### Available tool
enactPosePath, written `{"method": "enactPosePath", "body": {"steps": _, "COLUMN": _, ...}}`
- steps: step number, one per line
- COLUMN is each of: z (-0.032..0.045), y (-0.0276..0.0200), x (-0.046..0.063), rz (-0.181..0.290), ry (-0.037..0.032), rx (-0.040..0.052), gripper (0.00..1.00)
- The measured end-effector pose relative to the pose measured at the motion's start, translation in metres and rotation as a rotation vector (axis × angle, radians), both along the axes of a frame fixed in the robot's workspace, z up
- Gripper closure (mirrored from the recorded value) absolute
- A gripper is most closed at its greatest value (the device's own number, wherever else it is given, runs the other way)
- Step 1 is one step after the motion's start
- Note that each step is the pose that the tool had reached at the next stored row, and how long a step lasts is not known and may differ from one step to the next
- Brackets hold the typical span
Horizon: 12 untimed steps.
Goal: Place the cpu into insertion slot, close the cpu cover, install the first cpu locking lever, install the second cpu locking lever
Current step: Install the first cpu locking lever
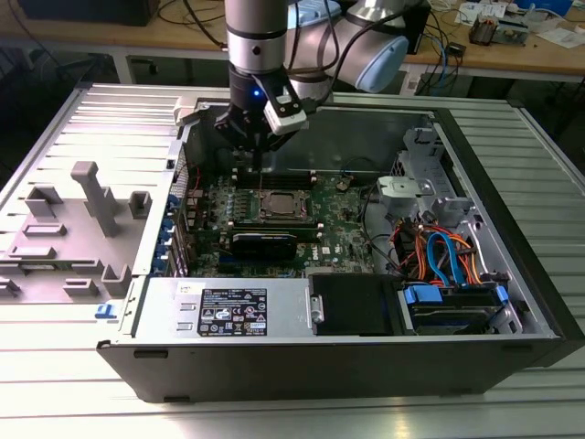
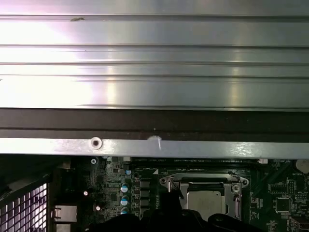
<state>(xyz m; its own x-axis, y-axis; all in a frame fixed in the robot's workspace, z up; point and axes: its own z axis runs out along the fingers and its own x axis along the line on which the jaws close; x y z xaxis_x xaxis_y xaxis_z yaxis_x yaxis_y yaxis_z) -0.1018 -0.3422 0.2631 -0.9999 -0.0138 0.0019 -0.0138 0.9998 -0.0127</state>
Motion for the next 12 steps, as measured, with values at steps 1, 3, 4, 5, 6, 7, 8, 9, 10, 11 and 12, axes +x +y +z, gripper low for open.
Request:
{"method": "enactPosePath", "body": {"steps": 1, "z": -0.0002, "y": 0.0, "x": 0.003, "rz": 0.0, "ry": 0.0004, "rx": 0.0001, "gripper": 0.89}}
{"method": "enactPosePath", "body": {"steps": 3, "z": -0.0004, "y": 0.0, "x": 0.008, "rz": 0.0, "ry": 0.0013, "rx": -0.0001, "gripper": 0.89}}
{"method": "enactPosePath", "body": {"steps": 4, "z": -0.0006, "y": 0.0, "x": 0.011, "rz": 0.0, "ry": 0.0019, "rx": 0.0, "gripper": 0.89}}
{"method": "enactPosePath", "body": {"steps": 5, "z": -0.0007, "y": 0.0, "x": 0.013, "rz": 0.0, "ry": 0.0023, "rx": -0.0002, "gripper": 0.89}}
{"method": "enactPosePath", "body": {"steps": 6, "z": -0.0009, "y": 0.0, "x": 0.013, "rz": 0.0, "ry": 0.0023, "rx": -0.0003, "gripper": 0.89}}
{"method": "enactPosePath", "body": {"steps": 7, "z": -0.0012, "y": 0.0, "x": 0.015, "rz": 0.0, "ry": 0.0025, "rx": -0.0005, "gripper": 0.89}}
{"method": "enactPosePath", "body": {"steps": 8, "z": -0.0012, "y": 0.0, "x": 0.016, "rz": 0.0, "ry": 0.0026, "rx": -0.0008, "gripper": 0.89}}
{"method": "enactPosePath", "body": {"steps": 9, "z": -0.0013, "y": -0.0001, "x": 0.017, "rz": 0.0, "ry": 0.0026, "rx": -0.0007, "gripper": 0.89}}
{"method": "enactPosePath", "body": {"steps": 10, "z": -0.0017, "y": 0.0, "x": 0.018, "rz": 0.0, "ry": 0.0024, "rx": -0.0012, "gripper": 0.89}}
{"method": "enactPosePath", "body": {"steps": 11, "z": -0.0019, "y": 0.0, "x": 0.018, "rz": 0.0, "ry": 0.0025, "rx": -0.0016, "gripper": 0.89}}
{"method": "enactPosePath", "body": {"steps": 12, "z": -0.0021, "y": 0.0, "x": 0.019, "rz": 0.0, "ry": 0.0026, "rx": -0.0018, "gripper": 0.89}}
